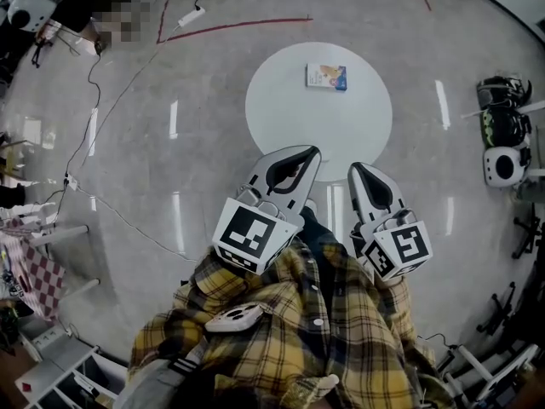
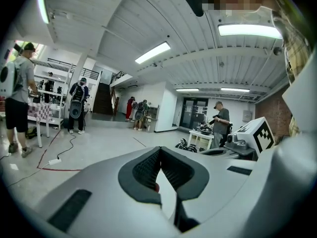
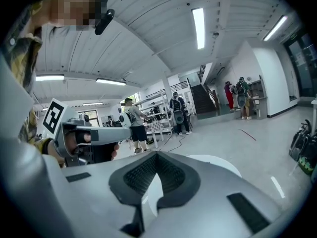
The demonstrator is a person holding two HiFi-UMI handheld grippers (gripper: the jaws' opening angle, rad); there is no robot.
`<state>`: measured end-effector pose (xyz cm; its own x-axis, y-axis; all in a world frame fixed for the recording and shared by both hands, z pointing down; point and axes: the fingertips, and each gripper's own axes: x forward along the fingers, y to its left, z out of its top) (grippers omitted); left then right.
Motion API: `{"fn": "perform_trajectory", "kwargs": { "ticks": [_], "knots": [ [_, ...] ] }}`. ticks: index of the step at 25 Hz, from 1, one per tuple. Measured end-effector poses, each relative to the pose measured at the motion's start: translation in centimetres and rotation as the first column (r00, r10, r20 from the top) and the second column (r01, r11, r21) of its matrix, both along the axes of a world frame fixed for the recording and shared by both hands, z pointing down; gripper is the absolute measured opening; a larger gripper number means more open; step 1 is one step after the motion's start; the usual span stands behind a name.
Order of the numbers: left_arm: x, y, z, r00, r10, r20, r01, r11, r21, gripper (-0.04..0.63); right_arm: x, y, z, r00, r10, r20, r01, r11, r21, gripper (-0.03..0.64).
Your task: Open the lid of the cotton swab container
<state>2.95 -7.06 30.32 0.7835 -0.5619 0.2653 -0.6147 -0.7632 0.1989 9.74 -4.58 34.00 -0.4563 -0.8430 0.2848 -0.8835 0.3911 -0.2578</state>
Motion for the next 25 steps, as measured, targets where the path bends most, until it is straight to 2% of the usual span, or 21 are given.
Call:
{"fn": "perform_trajectory", "kwargs": {
  "ticks": [5, 10, 15, 25],
  "knots": [
    [0.0, -0.9, 1.8, 0.999, 0.008, 0.032, -0.007, 1.0, -0.023, 0.02, 0.5, -1.0, 0.9, 1.0, 0.001, -0.002, -0.001, 1.0, -0.019, 0.015],
    [1.1, -1.3, 4.4, 0.995, 0.049, 0.082, -0.047, 0.998, -0.031, 0.02, 1.7, -1.6, 3.0, 1.0, -0.002, -0.011, 0.002, 0.999, -0.054, 0.015],
    [1.2, -1.1, 7.4, 0.992, 0.088, 0.089, -0.084, 0.995, -0.048, 0.021, 2.2, -1.9, 6.0, 1.0, 0.001, -0.014, -0.002, 0.995, -0.101, 0.015],
    [1.2, -1.4, 13.7, 0.983, 0.089, 0.163, -0.076, 0.993, -0.087, 0.021, 2.0, -2.5, 10.2, 1.0, -0.02, -0.019, 0.017, 0.987, -0.16, 0.015]
  ]
}}
